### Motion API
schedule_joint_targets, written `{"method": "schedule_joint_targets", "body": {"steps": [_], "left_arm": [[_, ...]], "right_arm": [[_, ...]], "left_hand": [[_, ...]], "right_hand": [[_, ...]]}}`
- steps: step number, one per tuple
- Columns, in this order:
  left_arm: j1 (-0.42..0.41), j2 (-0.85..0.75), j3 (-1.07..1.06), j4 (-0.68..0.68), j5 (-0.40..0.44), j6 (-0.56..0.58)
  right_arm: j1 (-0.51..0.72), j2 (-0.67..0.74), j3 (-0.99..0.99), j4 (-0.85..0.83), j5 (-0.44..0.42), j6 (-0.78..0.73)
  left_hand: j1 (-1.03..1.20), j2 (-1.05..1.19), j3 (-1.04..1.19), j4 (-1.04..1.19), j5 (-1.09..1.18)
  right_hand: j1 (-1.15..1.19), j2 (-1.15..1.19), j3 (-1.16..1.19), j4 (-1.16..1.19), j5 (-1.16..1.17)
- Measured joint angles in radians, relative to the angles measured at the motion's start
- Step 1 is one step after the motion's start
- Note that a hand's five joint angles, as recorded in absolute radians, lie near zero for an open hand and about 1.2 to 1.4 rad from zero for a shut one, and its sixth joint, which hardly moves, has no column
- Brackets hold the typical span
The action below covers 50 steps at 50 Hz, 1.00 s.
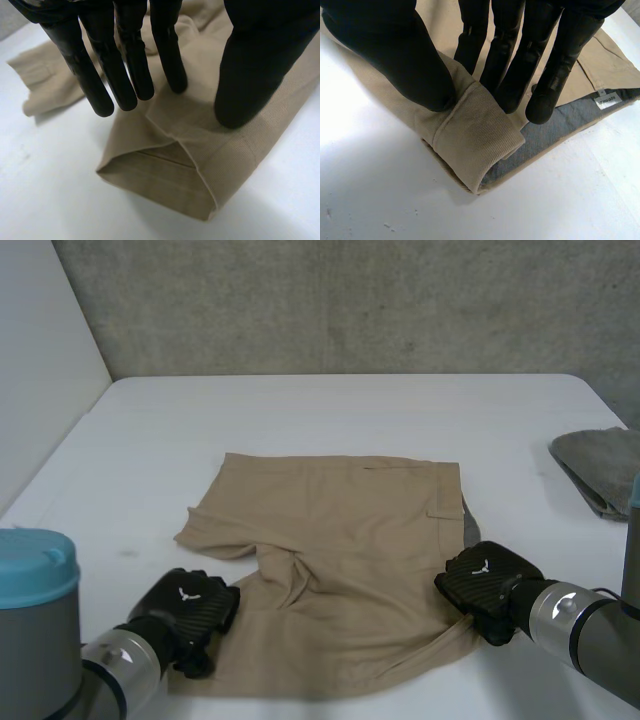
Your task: Fold the laundry.
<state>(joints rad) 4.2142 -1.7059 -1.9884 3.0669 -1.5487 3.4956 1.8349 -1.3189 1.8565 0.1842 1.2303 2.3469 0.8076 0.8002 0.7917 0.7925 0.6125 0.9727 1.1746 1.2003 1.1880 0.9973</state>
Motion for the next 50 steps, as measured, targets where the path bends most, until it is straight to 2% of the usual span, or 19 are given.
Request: {"method": "schedule_joint_targets", "body": {"steps": [3, 14, 15, 19, 30, 43, 44, 46, 50], "left_arm": [[-0.007, -0.03, 0.002, 0.02, 0.0, 0.0], [-0.033, -0.047, -0.003, 0.068, -0.012, 0.003], [-0.041, -0.046, -0.006, 0.07, -0.018, 0.003], [-0.059, -0.034, -0.013, 0.069, -0.032, 0.004], [-0.085, 0.03, -0.045, 0.066, -0.047, 0.009], [-0.091, -0.027, -0.05, 0.089, -0.044, 0.022], [-0.091, -0.036, -0.047, 0.1, -0.045, 0.026], [-0.09, -0.043, -0.045, 0.114, -0.049, 0.031], [-0.091, -0.044, -0.04, 0.138, -0.07, 0.037]], "right_arm": [[0.0, 0.0, 0.001, 0.0, 0.001, -0.001], [-0.001, -0.002, 0.003, 0.0, 0.005, -0.001], [-0.001, -0.002, 0.003, 0.0, 0.006, -0.001], [-0.001, -0.002, 0.004, 0.0, 0.007, -0.001], [0.001, -0.003, 0.008, 0.0, 0.004, -0.001], [0.001, -0.003, 0.01, -0.001, 0.001, -0.001], [0.001, -0.002, 0.01, -0.001, 0.001, -0.001], [0.0, -0.002, 0.009, -0.001, 0.002, -0.001], [0.0, -0.002, 0.006, -0.001, 0.005, -0.002]], "left_hand": [[0.186, 0.175, 0.184, 0.185, 0.185], [0.214, 0.233, 0.239, 0.244, 0.24], [-0.055, -0.034, -0.016, -0.019, -0.011], [-0.153, -0.176, -0.172, -0.175, -0.169], [-0.194, -0.202, -0.188, -0.195, -0.193], [-0.191, -0.188, -0.175, -0.18, -0.175], [-0.116, -0.115, -0.106, -0.117, -0.112], [0.276, 0.262, 0.256, 0.259, 0.257], [0.335, 0.388, 0.391, 0.399, 0.36]], "right_hand": [[0.0, 0.0, 0.0, 0.0, 0.0], [0.0, 0.0, 0.0, 0.0, 0.0], [0.0, 0.0, 0.0, 0.0, 0.0], [0.0, 0.0, 0.0, 0.0, 0.0], [0.0, 0.0, 0.0, 0.0, 0.0], [0.0, 0.0, 0.0, 0.0, 0.0], [0.0, 0.0, 0.0, 0.0, 0.0], [0.0, 0.0, 0.0, 0.0, 0.0], [0.0, 0.0, 0.0, 0.0, 0.0]]}}
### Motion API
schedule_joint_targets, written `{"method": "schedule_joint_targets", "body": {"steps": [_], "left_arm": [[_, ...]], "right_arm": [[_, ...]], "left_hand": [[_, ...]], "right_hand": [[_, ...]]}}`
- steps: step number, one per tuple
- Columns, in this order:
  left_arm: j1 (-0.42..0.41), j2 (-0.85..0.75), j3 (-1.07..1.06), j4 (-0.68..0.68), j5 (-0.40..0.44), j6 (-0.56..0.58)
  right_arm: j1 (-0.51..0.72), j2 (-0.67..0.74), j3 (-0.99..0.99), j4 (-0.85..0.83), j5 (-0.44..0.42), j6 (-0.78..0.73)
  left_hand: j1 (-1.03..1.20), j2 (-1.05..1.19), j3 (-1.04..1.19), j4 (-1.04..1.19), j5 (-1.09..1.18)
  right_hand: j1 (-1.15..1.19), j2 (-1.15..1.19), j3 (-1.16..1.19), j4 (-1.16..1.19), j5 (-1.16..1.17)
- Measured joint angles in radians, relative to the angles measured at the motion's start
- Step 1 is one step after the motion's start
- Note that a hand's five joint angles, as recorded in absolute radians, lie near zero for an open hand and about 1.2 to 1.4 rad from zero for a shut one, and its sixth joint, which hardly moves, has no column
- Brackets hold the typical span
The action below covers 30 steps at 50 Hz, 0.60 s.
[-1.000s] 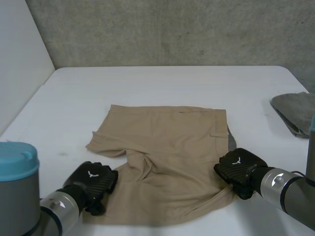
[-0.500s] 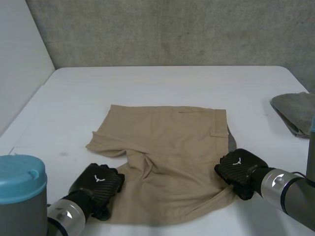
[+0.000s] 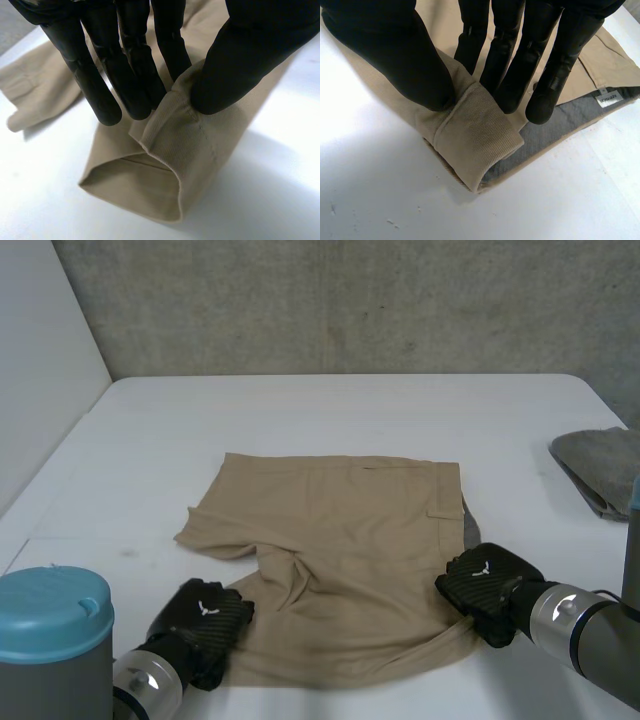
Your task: Fold the laundry.
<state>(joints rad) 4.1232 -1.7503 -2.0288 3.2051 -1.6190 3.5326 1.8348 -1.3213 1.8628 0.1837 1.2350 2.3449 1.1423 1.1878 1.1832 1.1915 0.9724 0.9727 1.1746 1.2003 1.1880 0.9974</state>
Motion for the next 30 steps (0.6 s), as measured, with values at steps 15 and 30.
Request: {"method": "schedule_joint_targets", "body": {"steps": [15, 30], "left_arm": [[-0.009, 0.233, -0.021, -0.101, -0.05, 0.001], [-0.018, 0.519, -0.009, -0.477, -0.053, -0.001]], "right_arm": [[-0.001, -0.158, -0.006, 0.148, 0.013, -0.064], [-0.097, -0.394, -0.011, 0.501, -0.011, -0.325]], "left_hand": [[0.0, 0.004, 0.004, 0.002, 0.0], [0.0, 0.007, 0.007, 0.006, 0.0]], "right_hand": [[0.0, 0.0, 0.0, 0.0, 0.0], [0.0, 0.0, 0.0, 0.0, 0.0]]}}
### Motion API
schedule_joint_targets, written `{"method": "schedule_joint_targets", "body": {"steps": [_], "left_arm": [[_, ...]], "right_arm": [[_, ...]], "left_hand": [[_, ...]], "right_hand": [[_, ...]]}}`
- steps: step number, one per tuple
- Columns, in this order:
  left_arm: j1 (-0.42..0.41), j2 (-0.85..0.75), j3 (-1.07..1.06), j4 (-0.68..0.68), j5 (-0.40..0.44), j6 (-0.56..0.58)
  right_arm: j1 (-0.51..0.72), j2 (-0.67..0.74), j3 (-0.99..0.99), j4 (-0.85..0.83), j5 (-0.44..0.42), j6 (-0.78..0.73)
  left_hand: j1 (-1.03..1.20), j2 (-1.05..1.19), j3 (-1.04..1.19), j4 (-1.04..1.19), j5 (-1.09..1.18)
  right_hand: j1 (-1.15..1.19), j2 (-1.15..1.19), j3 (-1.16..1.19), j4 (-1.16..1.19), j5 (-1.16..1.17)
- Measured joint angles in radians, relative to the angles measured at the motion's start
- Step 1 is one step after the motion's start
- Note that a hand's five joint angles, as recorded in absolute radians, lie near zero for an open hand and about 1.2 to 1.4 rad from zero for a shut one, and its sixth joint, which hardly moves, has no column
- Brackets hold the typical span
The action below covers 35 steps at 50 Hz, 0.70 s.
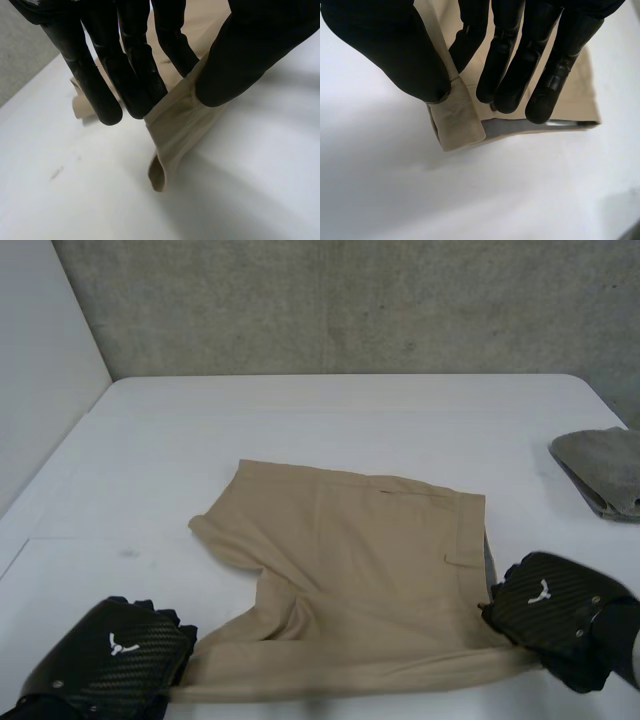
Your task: Fold the laundry.
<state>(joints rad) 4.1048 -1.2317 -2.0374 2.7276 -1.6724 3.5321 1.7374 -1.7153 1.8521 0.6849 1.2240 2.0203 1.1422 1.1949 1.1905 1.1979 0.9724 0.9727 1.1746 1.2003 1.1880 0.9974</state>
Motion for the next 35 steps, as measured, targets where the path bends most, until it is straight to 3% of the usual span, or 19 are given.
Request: {"method": "schedule_joint_targets", "body": {"steps": [6, 13, 22, 28, 35], "left_arm": [[0.002, 0.008, 0.035, 0.005, 0.003, 0.002], [0.028, -0.15, 0.085, 0.254, 0.006, 0.036], [0.064, -0.507, 0.264, 0.57, 0.005, 0.177], [0.083, -0.735, 0.438, 0.668, 0.006, 0.243], [0.11, -1.01, 0.707, 0.791, 0.011, 0.271]], "right_arm": [[-0.022, -0.038, -0.032, -0.003, -0.031, 0.004], [-0.011, 0.045, -0.07, -0.149, -0.041, 0.086], [0.082, 0.345, -0.246, -0.367, 0.047, 0.225], [0.132, 0.494, -0.377, -0.455, 0.125, 0.263], [0.181, 0.77, -0.618, -0.668, 0.24, 0.266]], "left_hand": [[0.0, 0.0, 0.0, 0.0, 0.0], [0.0, 0.0, 0.0, 0.0, 0.019], [-0.001, 0.001, 0.0, 0.0, 0.019], [0.0, 0.001, 0.001, 0.0, 0.019], [-0.001, 0.001, 0.001, 0.0, 0.019]], "right_hand": [[0.0, 0.0, 0.0, 0.0, 0.0], [0.0, 0.0, 0.0, 0.0, 0.0], [0.0, 0.0, 0.0, 0.0, 0.001], [0.0, 0.0, 0.0, 0.0, 0.003], [0.0, 0.0, 0.0, 0.0, 0.005]]}}
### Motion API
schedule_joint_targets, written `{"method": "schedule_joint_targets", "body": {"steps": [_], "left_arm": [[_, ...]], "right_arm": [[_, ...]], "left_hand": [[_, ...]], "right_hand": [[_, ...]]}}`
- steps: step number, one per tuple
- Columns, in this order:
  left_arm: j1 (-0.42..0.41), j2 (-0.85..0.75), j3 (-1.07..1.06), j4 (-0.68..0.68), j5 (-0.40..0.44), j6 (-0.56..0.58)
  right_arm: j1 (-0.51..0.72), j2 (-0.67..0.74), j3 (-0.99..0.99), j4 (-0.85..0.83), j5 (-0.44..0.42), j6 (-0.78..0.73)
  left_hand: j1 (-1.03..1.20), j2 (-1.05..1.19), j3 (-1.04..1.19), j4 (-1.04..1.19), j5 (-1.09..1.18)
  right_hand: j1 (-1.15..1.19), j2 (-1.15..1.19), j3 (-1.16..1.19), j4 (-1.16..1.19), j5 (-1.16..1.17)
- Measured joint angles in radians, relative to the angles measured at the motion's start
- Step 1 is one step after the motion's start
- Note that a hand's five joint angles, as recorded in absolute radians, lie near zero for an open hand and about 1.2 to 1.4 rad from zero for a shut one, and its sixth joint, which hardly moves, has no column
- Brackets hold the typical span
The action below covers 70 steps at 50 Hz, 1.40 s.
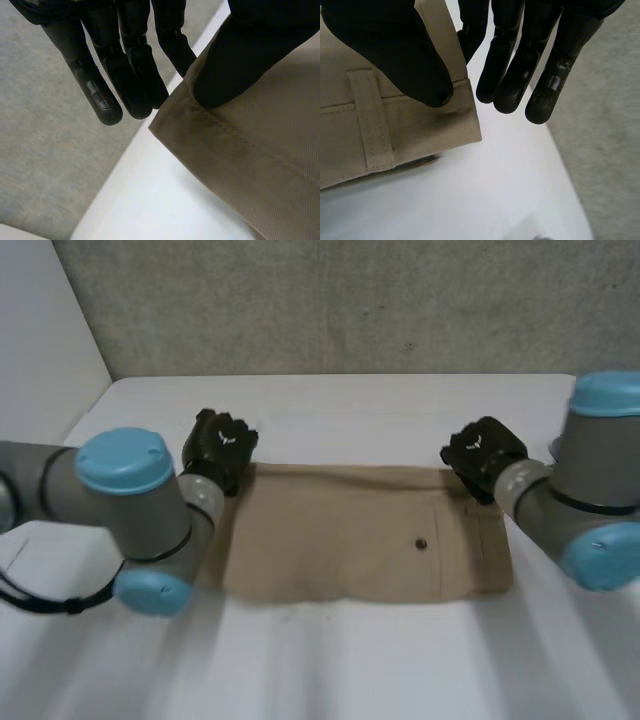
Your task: Fold the laundry.
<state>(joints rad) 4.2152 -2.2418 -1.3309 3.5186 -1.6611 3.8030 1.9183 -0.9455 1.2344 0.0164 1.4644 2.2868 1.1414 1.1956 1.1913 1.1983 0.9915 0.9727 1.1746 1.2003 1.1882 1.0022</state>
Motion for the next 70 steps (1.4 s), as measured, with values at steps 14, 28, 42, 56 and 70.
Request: {"method": "schedule_joint_targets", "body": {"steps": [14, 28, 42, 56, 70], "left_arm": [[0.015, -0.264, 0.244, 0.121, 0.023, 0.008], [0.013, 0.055, -0.037, 0.275, 0.087, -0.001], [0.014, 0.355, -0.402, 0.076, 0.092, -0.152], [0.011, 0.352, -0.474, 0.047, 0.094, -0.288], [0.012, 0.355, -0.478, 0.047, 0.091, -0.282]], "right_arm": [[0.033, 0.327, -0.303, -0.172, 0.068, 0.0], [0.014, -0.1, -0.075, -0.118, 0.086, 0.272], [-0.138, -0.334, 0.399, 0.099, -0.182, 0.345], [-0.183, -0.206, 0.589, -0.261, -0.234, 0.353], [-0.271, -0.214, 0.573, -0.287, -0.215, 0.323]], "left_hand": [[-0.172, -0.181, -0.179, -0.184, -0.157], [-0.953, -0.993, -0.984, -0.997, -0.944], [-0.953, -0.993, -0.984, -0.997, -0.944], [-0.953, -0.993, -0.984, -0.997, -0.944], [-0.953, -0.993, -0.984, -0.997, -0.944]], "right_hand": [[-0.56, -0.591, -0.578, -0.57, -0.544], [-0.771, -0.955, -0.984, -0.957, -0.935], [-0.755, -0.928, -0.957, -0.939, -0.916], [-0.424, -0.566, -0.588, -0.576, -0.587], [-0.048, 0.001, -0.052, 0.0, -0.059]]}}
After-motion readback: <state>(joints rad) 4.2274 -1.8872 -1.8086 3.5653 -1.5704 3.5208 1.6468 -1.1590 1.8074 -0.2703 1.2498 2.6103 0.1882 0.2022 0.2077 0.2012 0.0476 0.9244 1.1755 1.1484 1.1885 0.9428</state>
